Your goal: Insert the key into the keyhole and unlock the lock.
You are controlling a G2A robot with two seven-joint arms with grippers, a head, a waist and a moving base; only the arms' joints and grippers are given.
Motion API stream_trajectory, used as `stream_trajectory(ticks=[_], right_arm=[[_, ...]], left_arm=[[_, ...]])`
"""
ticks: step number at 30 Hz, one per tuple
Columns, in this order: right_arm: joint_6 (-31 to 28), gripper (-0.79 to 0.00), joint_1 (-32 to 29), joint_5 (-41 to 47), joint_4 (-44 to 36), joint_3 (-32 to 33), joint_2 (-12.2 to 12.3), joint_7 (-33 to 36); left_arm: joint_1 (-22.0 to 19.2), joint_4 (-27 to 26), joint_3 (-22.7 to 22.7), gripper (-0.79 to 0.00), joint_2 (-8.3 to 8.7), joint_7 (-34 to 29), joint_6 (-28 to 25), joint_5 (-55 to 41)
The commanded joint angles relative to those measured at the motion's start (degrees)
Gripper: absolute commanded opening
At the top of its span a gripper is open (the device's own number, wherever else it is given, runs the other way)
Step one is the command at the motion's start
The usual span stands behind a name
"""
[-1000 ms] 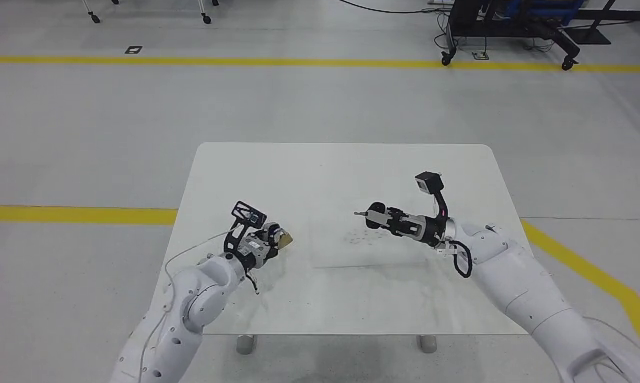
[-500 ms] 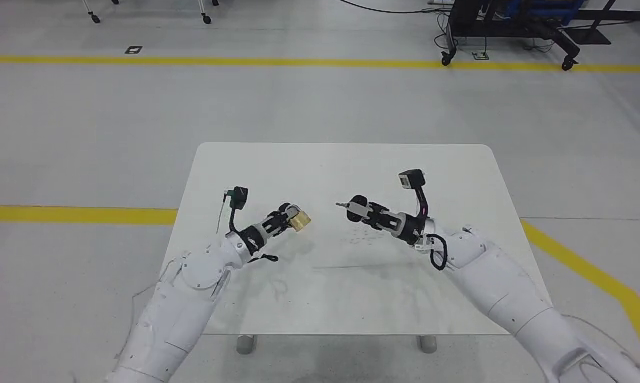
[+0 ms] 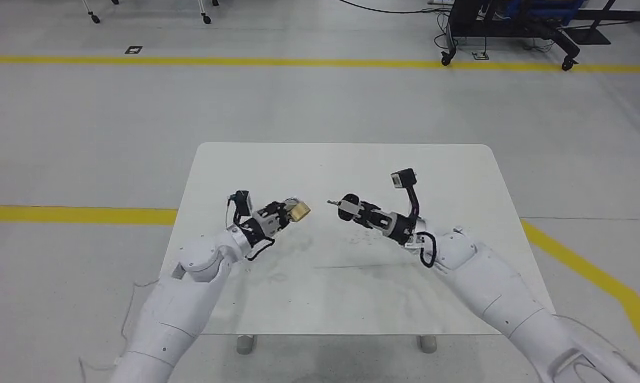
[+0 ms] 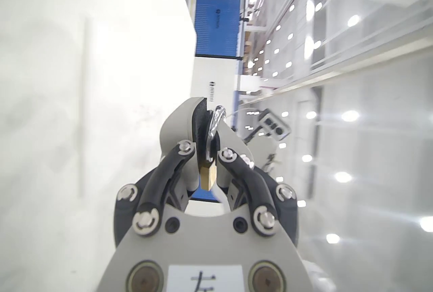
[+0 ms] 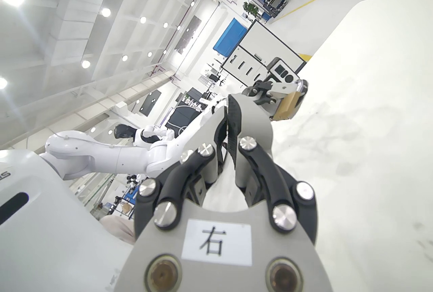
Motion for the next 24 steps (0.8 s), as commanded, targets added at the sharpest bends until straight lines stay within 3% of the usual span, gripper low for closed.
stream_trajectory(ticks=[1,8,18,24], right_arm=[[0.5,-0.785,0.1,-0.6,0.3,-0.3,-0.5,-1.6],[1.0,-0.785,-0.4,-0.7,-0.7,0.1,-1.5,-2.9],[0.9,-0.785,-0.6,-0.3,-1.1,0.3,-1.5,-2.9],[14.3,-0.785,-2.2,-3.7,-4.4,0.6,-1.5,-5.1]], left_arm=[[-2.2,3.2,1.3,-0.785,-0.79,-0.9,3.3,-7.3],[-8.6,11.5,4.6,-0.785,-3.01,-5.6,8.5,-15.7],[-7.7,11.5,4.1,-0.785,-3.12,-5.1,8.6,-17.6],[-4.1,11.5,4.1,-0.785,-3.94,-1.2,2.5,-20.4]])
